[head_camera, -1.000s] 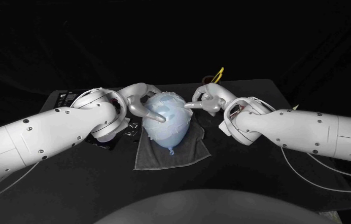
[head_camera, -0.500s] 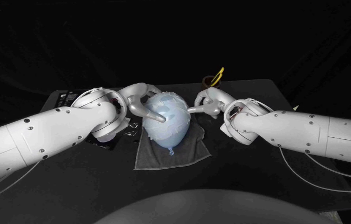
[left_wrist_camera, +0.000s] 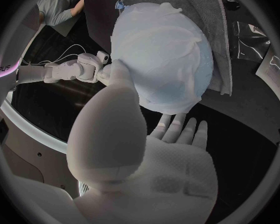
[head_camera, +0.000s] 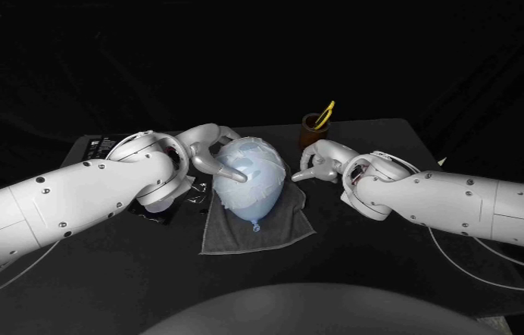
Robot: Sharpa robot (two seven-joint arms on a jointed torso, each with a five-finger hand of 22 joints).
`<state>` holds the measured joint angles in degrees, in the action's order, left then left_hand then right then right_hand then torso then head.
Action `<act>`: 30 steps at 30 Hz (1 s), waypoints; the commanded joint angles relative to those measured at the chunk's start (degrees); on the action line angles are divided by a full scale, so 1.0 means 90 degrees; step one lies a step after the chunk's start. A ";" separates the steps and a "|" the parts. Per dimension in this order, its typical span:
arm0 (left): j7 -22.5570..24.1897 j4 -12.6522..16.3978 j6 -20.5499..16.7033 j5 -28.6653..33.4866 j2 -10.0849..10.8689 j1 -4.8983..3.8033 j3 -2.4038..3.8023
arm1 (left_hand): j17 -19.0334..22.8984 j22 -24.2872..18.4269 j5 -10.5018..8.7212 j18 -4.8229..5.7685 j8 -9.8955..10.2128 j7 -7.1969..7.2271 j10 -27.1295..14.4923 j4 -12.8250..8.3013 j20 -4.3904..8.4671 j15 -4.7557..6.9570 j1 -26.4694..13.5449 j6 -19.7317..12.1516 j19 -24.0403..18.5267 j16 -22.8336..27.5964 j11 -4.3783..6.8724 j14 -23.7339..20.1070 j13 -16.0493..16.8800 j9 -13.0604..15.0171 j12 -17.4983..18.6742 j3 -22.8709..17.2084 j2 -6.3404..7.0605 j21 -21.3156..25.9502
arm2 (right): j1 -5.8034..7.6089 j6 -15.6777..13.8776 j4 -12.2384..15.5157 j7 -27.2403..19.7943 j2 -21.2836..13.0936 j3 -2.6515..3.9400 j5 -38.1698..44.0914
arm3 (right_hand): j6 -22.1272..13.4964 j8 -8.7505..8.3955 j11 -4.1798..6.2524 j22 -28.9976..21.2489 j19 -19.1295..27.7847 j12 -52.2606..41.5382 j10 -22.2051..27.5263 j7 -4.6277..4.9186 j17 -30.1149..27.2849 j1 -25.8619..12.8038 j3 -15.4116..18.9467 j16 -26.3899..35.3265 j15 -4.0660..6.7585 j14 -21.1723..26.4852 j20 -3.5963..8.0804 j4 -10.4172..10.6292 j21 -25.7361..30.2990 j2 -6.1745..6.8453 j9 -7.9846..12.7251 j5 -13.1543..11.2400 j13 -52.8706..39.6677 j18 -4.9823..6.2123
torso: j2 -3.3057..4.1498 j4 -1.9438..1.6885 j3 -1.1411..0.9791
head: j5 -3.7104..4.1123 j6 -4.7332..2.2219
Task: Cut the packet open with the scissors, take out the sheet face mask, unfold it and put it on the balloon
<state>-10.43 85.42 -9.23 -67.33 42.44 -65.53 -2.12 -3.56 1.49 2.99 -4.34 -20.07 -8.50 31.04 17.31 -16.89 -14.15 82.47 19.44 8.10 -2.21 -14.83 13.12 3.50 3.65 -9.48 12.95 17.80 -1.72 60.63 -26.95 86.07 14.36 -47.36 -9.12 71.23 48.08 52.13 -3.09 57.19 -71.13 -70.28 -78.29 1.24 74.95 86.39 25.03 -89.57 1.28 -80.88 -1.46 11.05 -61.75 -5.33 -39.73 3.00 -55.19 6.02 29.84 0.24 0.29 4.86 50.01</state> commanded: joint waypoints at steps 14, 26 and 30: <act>0.0447 0.0082 0.0350 0.1876 0.0051 -0.0019 0.0029 | 0.0010 0.0013 0.0037 -0.0084 0.0111 -0.0943 -0.0050 0.0006 -0.0015 -0.0058 0.0161 -0.0039 0.0027 0.0000 -0.0042 -0.0040 -0.0012 -0.0016 0.0026 -0.0087 -0.0010 0.0005 | 0.0124 -0.0349 0.0366 -0.1617 -0.0490 0.0015 -0.1481 | -0.0158 -0.0291 0.0564 -0.0168 0.0037 -0.2191 -0.1301 0.0099 0.1370 0.0516 0.0179 0.0024 0.0425 -0.0952 -0.0003 0.0000 0.0183 -0.0339 0.0191 -0.0023 -0.3868 0.0168 | -0.0022 0.0013 0.0022 | -0.0085 -0.0001; 0.0997 0.0230 0.0823 0.3124 0.0246 -0.0306 0.0097 | 0.0022 0.0004 0.0026 0.0027 0.0149 -0.0920 -0.0090 0.0005 -0.0018 -0.0035 0.0189 -0.0059 -0.0008 0.0021 -0.0008 -0.0101 -0.0008 -0.0019 0.0048 0.0002 -0.0003 0.0015 | 0.0387 -0.0243 0.0664 -0.3202 -0.0578 0.0018 -0.3491 | -0.0636 -0.1199 0.0144 -0.1791 0.1619 0.1118 0.0386 0.0560 -0.1642 0.0723 0.0172 0.1259 0.0024 0.0254 -0.0350 -0.0292 0.2146 -0.0329 0.0601 -0.0021 -0.1623 0.0413 | -0.0034 0.0009 0.0034 | -0.0155 -0.0001; 0.1233 0.0136 0.0620 0.3352 0.0298 -0.0344 0.0104 | 0.0034 0.0002 0.0025 0.0057 0.0143 -0.0919 -0.0081 0.0004 -0.0020 -0.0032 0.0203 -0.0046 -0.0016 0.0033 -0.0005 -0.0147 -0.0005 -0.0016 0.0043 0.0000 -0.0003 0.0019 | 0.0469 -0.0126 0.0684 -0.3489 -0.0587 0.0019 -0.4120 | -0.0739 -0.1748 -0.0088 -0.2202 0.2222 0.3923 0.1779 0.0741 -0.4387 0.0885 0.0149 0.3253 -0.0191 0.2014 -0.0550 -0.0298 0.2912 -0.0454 0.0876 -0.0015 0.0476 0.0377 | -0.0068 0.0014 0.0053 | -0.0194 -0.0028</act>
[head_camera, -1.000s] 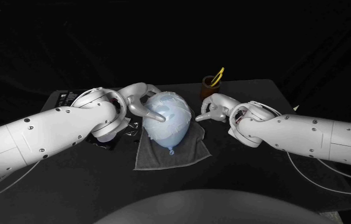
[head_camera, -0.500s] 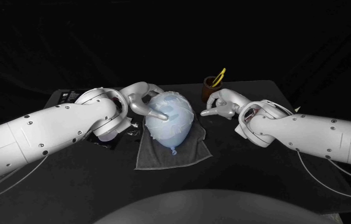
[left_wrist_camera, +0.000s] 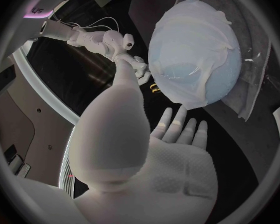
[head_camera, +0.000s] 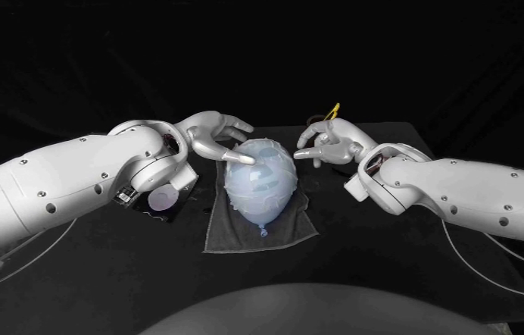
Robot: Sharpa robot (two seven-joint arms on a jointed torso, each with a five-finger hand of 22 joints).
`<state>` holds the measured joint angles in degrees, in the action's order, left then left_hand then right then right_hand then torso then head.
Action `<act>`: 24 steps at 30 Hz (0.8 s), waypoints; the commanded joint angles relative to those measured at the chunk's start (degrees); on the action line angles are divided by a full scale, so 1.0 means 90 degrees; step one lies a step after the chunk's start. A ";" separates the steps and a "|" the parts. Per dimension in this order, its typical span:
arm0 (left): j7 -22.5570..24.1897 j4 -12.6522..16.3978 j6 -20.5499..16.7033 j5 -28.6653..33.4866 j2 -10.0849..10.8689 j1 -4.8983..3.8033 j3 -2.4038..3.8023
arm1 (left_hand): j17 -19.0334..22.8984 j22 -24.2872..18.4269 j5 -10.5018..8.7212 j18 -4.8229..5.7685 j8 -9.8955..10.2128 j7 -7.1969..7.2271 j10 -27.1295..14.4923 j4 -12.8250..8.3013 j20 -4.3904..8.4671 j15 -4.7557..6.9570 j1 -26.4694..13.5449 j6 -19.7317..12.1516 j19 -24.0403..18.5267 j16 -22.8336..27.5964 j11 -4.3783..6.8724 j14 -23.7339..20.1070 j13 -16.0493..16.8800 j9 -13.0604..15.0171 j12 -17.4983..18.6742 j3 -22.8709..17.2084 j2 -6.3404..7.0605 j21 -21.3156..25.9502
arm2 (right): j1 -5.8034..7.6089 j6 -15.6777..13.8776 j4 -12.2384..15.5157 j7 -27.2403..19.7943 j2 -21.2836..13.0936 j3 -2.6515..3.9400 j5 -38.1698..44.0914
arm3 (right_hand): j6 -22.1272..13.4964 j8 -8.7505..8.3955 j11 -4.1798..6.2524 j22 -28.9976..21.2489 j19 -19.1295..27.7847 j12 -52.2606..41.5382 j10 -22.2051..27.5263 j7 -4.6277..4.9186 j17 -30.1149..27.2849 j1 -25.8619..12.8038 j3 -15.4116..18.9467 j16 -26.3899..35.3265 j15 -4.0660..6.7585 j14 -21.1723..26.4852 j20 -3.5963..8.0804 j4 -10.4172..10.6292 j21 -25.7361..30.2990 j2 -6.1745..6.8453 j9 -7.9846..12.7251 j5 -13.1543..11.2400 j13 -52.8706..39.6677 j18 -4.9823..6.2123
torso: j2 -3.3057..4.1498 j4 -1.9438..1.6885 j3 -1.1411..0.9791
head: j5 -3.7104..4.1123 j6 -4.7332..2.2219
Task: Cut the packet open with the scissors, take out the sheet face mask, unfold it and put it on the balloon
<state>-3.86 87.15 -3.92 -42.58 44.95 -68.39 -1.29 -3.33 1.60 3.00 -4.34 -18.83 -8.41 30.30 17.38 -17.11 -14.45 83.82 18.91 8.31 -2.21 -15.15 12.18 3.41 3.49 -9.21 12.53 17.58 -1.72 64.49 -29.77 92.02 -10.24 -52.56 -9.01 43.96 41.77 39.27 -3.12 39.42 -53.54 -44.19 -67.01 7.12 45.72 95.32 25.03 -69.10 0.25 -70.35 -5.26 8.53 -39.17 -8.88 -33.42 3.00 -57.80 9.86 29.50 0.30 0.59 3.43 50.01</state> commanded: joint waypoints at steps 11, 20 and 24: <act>0.2027 -0.0491 -0.0917 0.2110 0.0141 -0.0020 0.0004 | -0.0207 0.0070 0.0041 0.0111 -0.0451 -0.0938 0.0747 -0.0005 -0.0002 -0.0034 0.0063 0.0663 0.0369 -0.0199 -0.0011 0.0768 0.0104 0.0136 -0.0302 -0.0310 -0.0084 -0.0097 | 0.0269 0.0691 -0.0099 -0.1291 0.0054 0.0008 -0.2014 | 0.0456 -0.2055 -0.0543 -0.1737 0.0755 0.3796 0.0450 0.0549 -0.2760 0.0200 0.0170 0.4376 -0.0657 0.1475 -0.0846 0.0445 0.2433 -0.0142 0.1201 -0.0033 0.4207 0.0067 | -0.0171 0.0000 0.0056 | -0.0367 -0.0249; 0.3168 -0.0622 -0.1525 0.3687 0.0198 0.0069 -0.0015 | -0.0552 0.0128 -0.0020 0.0118 -0.1111 -0.0777 0.1733 -0.0043 0.0008 0.0189 0.0017 0.2040 0.0931 -0.0717 0.0196 0.2253 0.0053 0.0368 -0.0489 -0.1419 -0.1071 -0.0257 | 0.0361 0.0411 -0.0634 -0.1693 0.0319 0.0024 -0.2981 | 0.0510 -0.2535 -0.0750 -0.2336 0.1050 0.4293 0.0676 0.0677 -0.3214 0.0048 0.0159 0.5416 -0.0935 0.1970 -0.1095 0.0487 0.3195 -0.0303 0.1463 -0.0021 0.5040 0.0065 | -0.0334 -0.0011 0.0131 | -0.0427 -0.0396; 0.3435 -0.0745 -0.1607 0.4061 0.0164 0.0109 -0.0032 | -0.0559 0.0077 -0.0024 0.0119 -0.1076 -0.0701 0.1927 -0.0056 0.0005 0.0222 0.0027 0.2210 0.0752 -0.0725 0.0244 0.2347 0.0032 0.0374 -0.0428 -0.1515 -0.1227 -0.0179 | 0.0377 0.0387 -0.0839 -0.1808 0.0452 0.0029 -0.3232 | 0.0521 -0.2660 -0.0808 -0.2530 0.1114 0.4430 0.0752 0.0715 -0.3379 -0.0058 0.0159 0.5698 -0.1007 0.2093 -0.1166 0.0456 0.3416 -0.0302 0.1535 -0.0022 0.5274 0.0068 | -0.0418 -0.0020 0.0176 | -0.0402 -0.0423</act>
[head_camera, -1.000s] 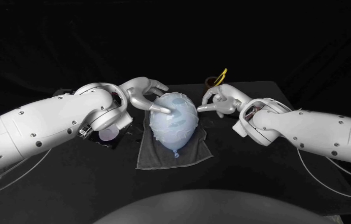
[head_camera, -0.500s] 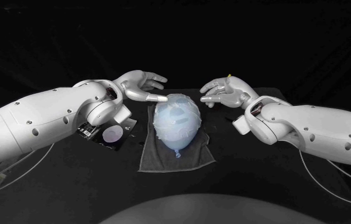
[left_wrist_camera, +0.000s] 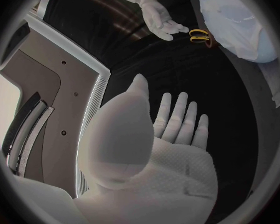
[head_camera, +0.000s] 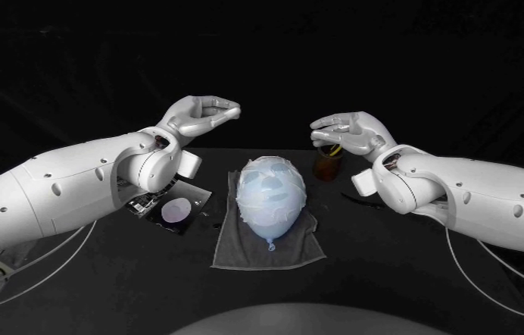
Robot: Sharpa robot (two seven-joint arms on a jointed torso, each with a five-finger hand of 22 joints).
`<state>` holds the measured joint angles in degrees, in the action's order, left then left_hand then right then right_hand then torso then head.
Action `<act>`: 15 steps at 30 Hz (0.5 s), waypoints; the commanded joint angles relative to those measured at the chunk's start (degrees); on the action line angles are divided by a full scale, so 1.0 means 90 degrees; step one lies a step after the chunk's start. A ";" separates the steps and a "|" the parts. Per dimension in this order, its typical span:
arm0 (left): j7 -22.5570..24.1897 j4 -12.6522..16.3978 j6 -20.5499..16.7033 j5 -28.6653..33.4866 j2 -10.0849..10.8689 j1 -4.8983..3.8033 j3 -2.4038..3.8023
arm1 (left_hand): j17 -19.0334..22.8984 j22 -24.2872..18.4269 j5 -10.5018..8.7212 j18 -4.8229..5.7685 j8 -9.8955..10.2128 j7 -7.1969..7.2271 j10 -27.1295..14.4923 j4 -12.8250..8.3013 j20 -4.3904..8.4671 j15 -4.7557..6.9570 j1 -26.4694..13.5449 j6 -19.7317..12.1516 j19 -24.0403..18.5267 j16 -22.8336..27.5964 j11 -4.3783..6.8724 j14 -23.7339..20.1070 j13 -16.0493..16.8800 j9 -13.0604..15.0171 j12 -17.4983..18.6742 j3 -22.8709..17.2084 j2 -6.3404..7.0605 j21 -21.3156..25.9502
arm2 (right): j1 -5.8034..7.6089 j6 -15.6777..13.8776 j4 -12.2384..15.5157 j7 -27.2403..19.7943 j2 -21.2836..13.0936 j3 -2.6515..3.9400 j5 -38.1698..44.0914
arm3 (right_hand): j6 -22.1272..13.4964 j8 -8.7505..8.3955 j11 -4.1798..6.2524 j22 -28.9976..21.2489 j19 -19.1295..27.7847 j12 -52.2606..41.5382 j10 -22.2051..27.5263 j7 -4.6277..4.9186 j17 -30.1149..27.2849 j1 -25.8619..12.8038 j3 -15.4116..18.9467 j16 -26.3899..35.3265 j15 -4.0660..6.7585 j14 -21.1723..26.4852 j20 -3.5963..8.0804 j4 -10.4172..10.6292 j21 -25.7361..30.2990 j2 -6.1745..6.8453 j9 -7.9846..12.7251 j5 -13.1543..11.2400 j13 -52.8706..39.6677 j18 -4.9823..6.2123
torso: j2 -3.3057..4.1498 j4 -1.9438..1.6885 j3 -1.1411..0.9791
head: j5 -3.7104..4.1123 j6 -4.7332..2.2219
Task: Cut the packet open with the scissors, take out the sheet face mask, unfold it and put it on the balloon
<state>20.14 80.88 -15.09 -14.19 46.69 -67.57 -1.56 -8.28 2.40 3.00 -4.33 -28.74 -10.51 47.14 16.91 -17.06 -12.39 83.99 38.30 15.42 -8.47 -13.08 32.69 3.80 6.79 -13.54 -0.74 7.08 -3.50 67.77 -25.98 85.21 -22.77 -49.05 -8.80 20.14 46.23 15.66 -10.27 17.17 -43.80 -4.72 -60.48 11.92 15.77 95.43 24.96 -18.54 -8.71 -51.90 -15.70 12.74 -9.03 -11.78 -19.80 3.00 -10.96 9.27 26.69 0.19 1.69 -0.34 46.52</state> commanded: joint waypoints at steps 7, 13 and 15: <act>0.1201 -0.0189 -0.0416 0.1420 -0.0143 0.0139 -0.0014 | -0.0037 0.0028 -0.0024 0.0108 0.0185 -0.0443 0.0112 0.0004 0.0005 0.0021 -0.0145 0.0092 0.0296 -0.0079 0.0015 0.0313 -0.0025 -0.0029 0.0247 0.0024 -0.0098 -0.0060 | 0.0005 0.0117 -0.0382 -0.0570 0.0331 0.0009 -0.0808 | -0.0009 -0.0232 -0.0105 -0.0344 0.0064 0.0132 0.0318 0.0233 -0.0293 -0.0442 0.0161 0.0468 -0.0105 0.0177 -0.0072 0.0045 0.0361 -0.0073 0.0136 -0.0022 0.0455 0.0118 | -0.0194 -0.0023 0.0085 | 0.0035 -0.0096; 0.1462 -0.0487 -0.0437 0.1820 -0.0368 0.0258 -0.0014 | 0.0123 -0.0026 -0.0020 0.0117 0.0389 -0.0330 -0.0045 0.0012 0.0001 -0.0006 -0.0504 0.0013 0.0052 0.0185 0.0095 -0.0241 -0.0027 -0.0072 0.0557 0.0223 -0.0097 0.0038 | -0.0027 0.0243 -0.0647 -0.0652 0.0564 0.0010 -0.1208 | -0.0240 -0.0438 -0.0209 -0.0596 0.0334 0.0140 0.0787 0.0264 -0.0498 -0.0903 0.0161 0.0881 -0.0249 0.0562 -0.0103 0.0205 0.0603 -0.0149 0.0266 -0.0025 0.0766 0.0019 | -0.0236 -0.0020 0.0088 | 0.0060 -0.0136; 0.1511 -0.0597 -0.0457 0.1900 -0.0437 0.0301 -0.0014 | 0.0165 -0.0039 -0.0024 0.0120 0.0432 -0.0278 -0.0088 0.0009 -0.0001 -0.0031 -0.0560 -0.0011 -0.0041 0.0256 0.0157 -0.0403 -0.0026 -0.0079 0.0629 0.0252 -0.0113 0.0070 | -0.0039 0.0276 -0.0698 -0.0667 0.0607 0.0010 -0.1301 | -0.0473 -0.0537 -0.0235 -0.0691 0.0546 0.0134 0.0848 0.0293 -0.0530 -0.0998 0.0164 0.0942 -0.0275 0.0598 -0.0104 0.0229 0.0623 -0.0135 0.0356 -0.0025 0.0804 -0.0007 | -0.0244 -0.0023 0.0089 | 0.0062 -0.0147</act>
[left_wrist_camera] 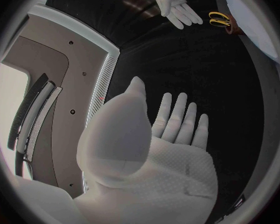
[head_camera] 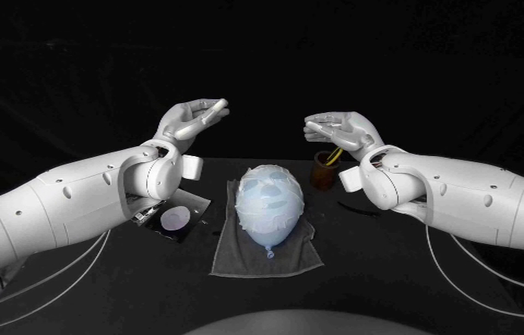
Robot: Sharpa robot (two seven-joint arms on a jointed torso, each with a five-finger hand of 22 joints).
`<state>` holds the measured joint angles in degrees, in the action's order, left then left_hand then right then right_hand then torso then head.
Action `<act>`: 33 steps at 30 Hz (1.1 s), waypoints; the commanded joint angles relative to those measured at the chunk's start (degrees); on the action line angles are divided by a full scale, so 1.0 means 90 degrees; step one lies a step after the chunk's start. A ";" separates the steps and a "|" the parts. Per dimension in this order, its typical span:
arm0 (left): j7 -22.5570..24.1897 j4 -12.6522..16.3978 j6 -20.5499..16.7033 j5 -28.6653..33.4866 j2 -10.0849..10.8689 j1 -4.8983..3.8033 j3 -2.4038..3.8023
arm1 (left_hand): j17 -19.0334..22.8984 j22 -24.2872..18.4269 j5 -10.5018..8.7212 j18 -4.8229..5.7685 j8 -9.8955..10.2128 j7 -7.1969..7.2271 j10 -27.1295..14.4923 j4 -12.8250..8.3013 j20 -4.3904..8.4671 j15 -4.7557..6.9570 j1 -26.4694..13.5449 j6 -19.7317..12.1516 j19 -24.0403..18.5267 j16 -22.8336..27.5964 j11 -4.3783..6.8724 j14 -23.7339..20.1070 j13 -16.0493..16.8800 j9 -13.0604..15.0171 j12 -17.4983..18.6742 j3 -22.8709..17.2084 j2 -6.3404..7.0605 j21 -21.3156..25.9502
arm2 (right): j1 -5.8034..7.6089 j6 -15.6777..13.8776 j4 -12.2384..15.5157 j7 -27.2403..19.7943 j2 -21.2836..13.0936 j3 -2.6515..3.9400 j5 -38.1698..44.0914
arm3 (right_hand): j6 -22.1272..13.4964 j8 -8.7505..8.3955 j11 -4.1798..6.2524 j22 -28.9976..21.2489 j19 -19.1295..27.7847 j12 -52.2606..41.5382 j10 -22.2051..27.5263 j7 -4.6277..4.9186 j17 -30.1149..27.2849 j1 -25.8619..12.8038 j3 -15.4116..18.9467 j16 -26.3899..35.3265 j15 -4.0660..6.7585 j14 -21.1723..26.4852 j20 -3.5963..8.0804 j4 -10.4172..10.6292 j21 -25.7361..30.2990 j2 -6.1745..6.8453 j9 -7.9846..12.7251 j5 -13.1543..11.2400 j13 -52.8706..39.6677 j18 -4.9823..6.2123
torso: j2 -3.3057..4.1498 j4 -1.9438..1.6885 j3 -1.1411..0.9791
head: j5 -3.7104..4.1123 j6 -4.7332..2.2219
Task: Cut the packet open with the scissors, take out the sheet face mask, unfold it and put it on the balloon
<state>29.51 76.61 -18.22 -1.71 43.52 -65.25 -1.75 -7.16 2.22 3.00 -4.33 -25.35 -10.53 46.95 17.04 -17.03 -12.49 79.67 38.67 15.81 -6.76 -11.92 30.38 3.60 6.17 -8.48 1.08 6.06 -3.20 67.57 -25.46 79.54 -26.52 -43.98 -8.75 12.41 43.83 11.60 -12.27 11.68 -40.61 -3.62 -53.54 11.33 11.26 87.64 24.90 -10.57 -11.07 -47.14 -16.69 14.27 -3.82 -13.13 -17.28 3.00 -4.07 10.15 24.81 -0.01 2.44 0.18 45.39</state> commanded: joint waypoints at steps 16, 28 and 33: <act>0.0153 0.0215 -0.0863 0.0277 -0.0084 0.0251 0.0056 | 0.0795 -0.0246 -0.0333 0.0481 0.2817 0.1170 -0.5217 -0.1894 0.1892 0.1388 -0.8852 -0.4297 -0.1756 0.0751 0.1324 -0.3376 -0.0400 -0.0686 0.0942 -0.0120 -0.0674 0.0356 | -0.0327 -0.0740 0.0365 -0.0184 0.0019 0.0367 -0.0694 | -0.4870 -0.1289 0.1363 -0.1298 0.4512 0.0402 0.5949 -0.1258 -0.1251 -0.5230 -0.2766 0.1174 0.1230 0.5237 0.1854 -0.1585 0.0424 0.1459 0.1920 -0.0333 0.0453 -0.1128 | 0.0227 0.0002 -0.0091 | -0.0004 -0.0439; 0.0049 0.1307 -0.2598 0.0202 0.0100 0.0522 0.0175 | 0.0795 -0.0246 -0.0333 0.0481 0.2817 0.1170 -0.5217 -0.1894 0.1892 0.1388 -0.8852 -0.4297 -0.1756 0.0751 0.1324 -0.3376 -0.0400 -0.0686 0.0942 -0.0120 -0.0674 0.0356 | -0.0805 -0.2024 0.1128 -0.0357 -0.0076 0.0950 -0.1354 | -0.4870 -0.1289 0.1363 -0.1298 0.4512 0.0402 0.5949 -0.1258 -0.1251 -0.9737 -0.2766 0.1174 0.1230 0.5237 0.1854 -0.1585 0.0424 0.1459 0.1920 -0.0333 0.0453 -0.1128 | 0.0673 0.0001 -0.0259 | -0.0019 -0.1168; 0.0032 0.1478 -0.2870 0.0190 0.0129 0.0564 0.0194 | 0.0795 -0.0246 -0.0333 0.0481 0.2817 0.1170 -0.5217 -0.1894 0.1892 0.1388 -0.8852 -0.4297 -0.1756 0.0751 0.1324 -0.3376 -0.0400 -0.0686 0.0942 -0.0120 -0.0674 0.0356 | -0.0823 -0.2073 0.1157 -0.0363 -0.0079 0.0972 -0.1379 | -0.4870 -0.1289 0.1363 -0.1298 0.4512 0.0402 0.5949 -0.1258 -0.1251 -0.9737 -0.2766 0.1174 0.1230 0.5237 0.1854 -0.1585 0.0424 0.1459 0.1920 -0.0333 0.0453 -0.1128 | 0.0708 0.0001 -0.0272 | -0.0020 -0.1224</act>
<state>29.78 89.55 -39.43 0.92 44.72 -60.13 -0.12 -0.14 0.10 0.41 -0.80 -0.62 -0.11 0.88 0.44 -0.60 -0.22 2.65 0.79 0.22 -0.37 -0.06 0.61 0.10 0.11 -0.33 0.04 0.02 -0.33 60.13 -41.70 89.83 -28.35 -44.67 -0.09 1.28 0.90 0.40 -0.11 0.17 -0.75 -0.37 -1.01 0.11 0.17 3.99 0.51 -0.34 -0.20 -0.91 -0.29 0.16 -0.28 -0.16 -0.23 0.21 -0.09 1.24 30.70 0.00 0.18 0.01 34.67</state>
